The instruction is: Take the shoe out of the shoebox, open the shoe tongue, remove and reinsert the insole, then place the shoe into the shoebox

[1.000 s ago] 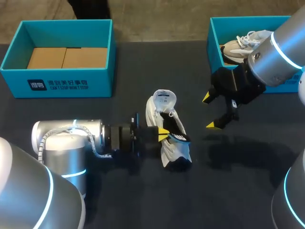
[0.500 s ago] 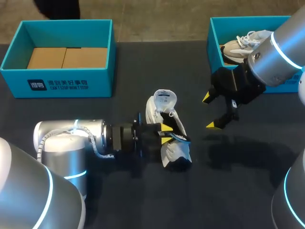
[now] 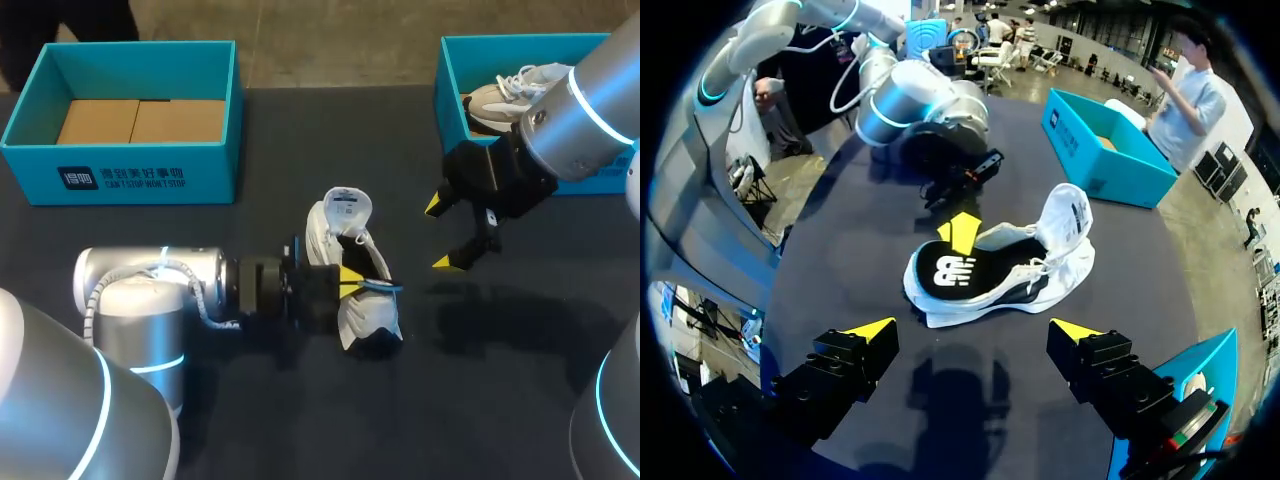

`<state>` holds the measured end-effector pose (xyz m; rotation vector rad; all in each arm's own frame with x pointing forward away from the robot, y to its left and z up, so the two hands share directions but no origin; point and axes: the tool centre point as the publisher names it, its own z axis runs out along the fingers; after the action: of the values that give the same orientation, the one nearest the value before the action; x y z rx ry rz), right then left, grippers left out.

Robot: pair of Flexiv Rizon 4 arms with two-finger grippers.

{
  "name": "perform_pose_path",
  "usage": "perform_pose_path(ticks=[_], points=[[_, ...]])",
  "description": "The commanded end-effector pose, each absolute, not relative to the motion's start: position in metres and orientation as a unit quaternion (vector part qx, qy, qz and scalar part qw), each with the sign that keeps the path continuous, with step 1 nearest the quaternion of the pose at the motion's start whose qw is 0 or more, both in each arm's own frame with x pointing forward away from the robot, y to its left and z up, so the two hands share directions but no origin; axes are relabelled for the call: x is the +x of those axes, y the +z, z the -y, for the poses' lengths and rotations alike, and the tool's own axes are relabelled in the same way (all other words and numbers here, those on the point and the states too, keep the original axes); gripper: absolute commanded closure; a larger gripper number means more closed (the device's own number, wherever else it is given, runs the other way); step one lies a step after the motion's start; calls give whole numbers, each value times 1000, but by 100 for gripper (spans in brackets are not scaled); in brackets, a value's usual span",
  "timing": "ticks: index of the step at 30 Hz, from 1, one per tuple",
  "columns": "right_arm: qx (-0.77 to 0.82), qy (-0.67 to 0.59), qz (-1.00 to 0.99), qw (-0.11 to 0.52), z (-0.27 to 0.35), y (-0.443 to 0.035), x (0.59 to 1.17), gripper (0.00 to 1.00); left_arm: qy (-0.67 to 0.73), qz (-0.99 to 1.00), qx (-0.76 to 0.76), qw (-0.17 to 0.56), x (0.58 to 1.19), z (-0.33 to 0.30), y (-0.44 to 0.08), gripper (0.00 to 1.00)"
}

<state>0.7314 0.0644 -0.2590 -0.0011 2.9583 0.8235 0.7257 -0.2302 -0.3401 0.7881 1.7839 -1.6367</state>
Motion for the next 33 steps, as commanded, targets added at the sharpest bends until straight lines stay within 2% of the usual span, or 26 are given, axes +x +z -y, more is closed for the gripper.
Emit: perform_pose_path(ticks=[1,12,14,15,17,28,30,33], points=[[-1,268,-963,36,-65,-260,732,0,-609,-675,299,289,731,230,-340,100],[-1,268,-963,36,-65,-260,732,0,-596,-687,299,289,734,225,-348,100],[-1,268,-963,36,-65,-260,732,0,-597,-685,301,290,730,226,-344,72],[-1,268,-963,36,-65,-260,732,0,-598,-683,302,291,729,226,-342,67],[-1,268,-963,36,-65,-260,732,0,-601,-679,304,295,727,226,-337,64],[-1,268,-963,36,-65,-260,732,0,-610,-667,313,291,720,234,-332,70],[-1,268,-963,36,-65,-260,732,0,-611,-668,313,288,721,235,-334,74],[-1,268,-963,36,-65,-260,732,0,-611,-669,313,285,721,235,-337,95]])
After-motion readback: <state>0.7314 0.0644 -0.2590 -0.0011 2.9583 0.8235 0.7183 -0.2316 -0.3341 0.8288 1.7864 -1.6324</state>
